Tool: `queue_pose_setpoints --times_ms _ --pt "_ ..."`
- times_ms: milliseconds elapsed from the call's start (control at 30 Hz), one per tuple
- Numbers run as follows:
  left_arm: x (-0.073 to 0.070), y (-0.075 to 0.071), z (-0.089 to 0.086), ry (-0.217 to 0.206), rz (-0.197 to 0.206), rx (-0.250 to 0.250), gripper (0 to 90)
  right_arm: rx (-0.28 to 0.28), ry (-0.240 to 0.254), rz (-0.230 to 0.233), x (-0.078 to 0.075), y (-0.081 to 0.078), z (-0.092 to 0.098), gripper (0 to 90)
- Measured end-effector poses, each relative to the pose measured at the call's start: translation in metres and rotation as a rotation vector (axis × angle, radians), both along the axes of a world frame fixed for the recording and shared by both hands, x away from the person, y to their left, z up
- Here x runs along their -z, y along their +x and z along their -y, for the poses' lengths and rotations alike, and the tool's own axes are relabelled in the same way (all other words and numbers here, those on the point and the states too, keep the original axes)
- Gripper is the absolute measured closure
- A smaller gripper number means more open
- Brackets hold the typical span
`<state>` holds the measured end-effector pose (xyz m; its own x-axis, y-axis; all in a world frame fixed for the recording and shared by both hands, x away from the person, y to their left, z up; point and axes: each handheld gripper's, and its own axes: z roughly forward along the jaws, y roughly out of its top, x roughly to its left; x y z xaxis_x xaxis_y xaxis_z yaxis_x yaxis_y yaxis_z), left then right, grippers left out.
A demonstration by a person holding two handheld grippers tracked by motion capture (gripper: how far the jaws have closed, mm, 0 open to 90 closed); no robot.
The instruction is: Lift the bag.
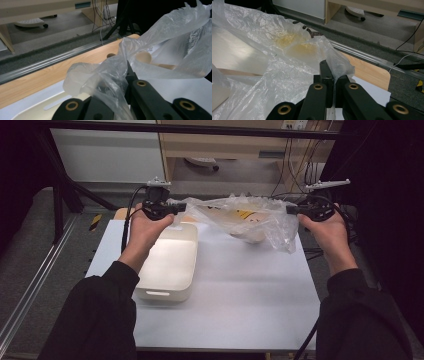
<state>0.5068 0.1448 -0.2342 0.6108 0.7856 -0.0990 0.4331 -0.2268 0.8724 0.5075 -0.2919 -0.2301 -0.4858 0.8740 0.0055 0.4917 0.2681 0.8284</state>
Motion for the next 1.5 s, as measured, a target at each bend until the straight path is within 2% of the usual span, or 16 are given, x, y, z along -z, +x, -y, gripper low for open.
queue_pose_setpoints --times_ms 333,433,633,800,933,1100,1167,1200,1267,1300,1367,1400,1500 --pt "-0.003 0.014 0.001 -0.02 0.02 -0.042 90.0 0.037 0.009 0.016 -0.013 0.02 -0.005 90.0" --pt "-0.002 0.016 -0.001 -0.02 0.023 -0.049 90.0 0.036 0.01 0.017 -0.015 0.022 -0.005 90.0" --pt "-0.001 0.018 -0.003 -0.015 0.031 -0.063 90.0 0.035 0.043 0.021 -0.015 0.024 -0.005 90.0" --pt "-0.004 0.017 -0.009 -0.017 0.058 -0.098 90.0 0.032 0.036 0.027 -0.017 0.026 -0.013 90.0" --pt "-0.006 0.016 -0.015 -0.04 0.079 -0.129 90.0 0.016 0.019 0.04 -0.019 0.027 -0.024 90.0" --pt "0.005 0.015 -0.016 0.016 0.049 -0.118 90.0 0.027 -0.003 0.033 -0.018 0.032 -0.029 90.0" --pt "0.011 0.016 -0.016 0.038 0.023 -0.11 90.0 0.026 -0.011 0.035 -0.019 0.031 -0.03 90.0" --pt "0.013 0.016 -0.017 0.038 0.021 -0.12 90.0 0.025 -0.011 0.034 -0.019 0.031 -0.03 90.0" --pt "0.017 0.014 -0.018 0.011 0.023 -0.142 90.0 0.016 -0.006 0.038 -0.02 0.029 -0.03 90.0" --pt "0.019 0.013 -0.017 0.014 0.011 -0.138 90.0 0.014 -0.011 0.039 -0.02 0.028 -0.032 90.0" --pt "0.025 0.01 -0.016 0.035 -0.015 -0.112 90.0 0.005 -0.063 0.034 -0.018 0.026 -0.034 90.0" --pt "0.027 0.006 -0.016 0.045 -0.013 -0.111 90.0 0.001 -0.074 0.031 -0.017 0.024 -0.034 90.0" --pt "0.034 -0.004 -0.019 0.022 -0.026 -0.078 90.0 -0.013 -0.059 0.026 -0.012 0.017 -0.029 90.0"
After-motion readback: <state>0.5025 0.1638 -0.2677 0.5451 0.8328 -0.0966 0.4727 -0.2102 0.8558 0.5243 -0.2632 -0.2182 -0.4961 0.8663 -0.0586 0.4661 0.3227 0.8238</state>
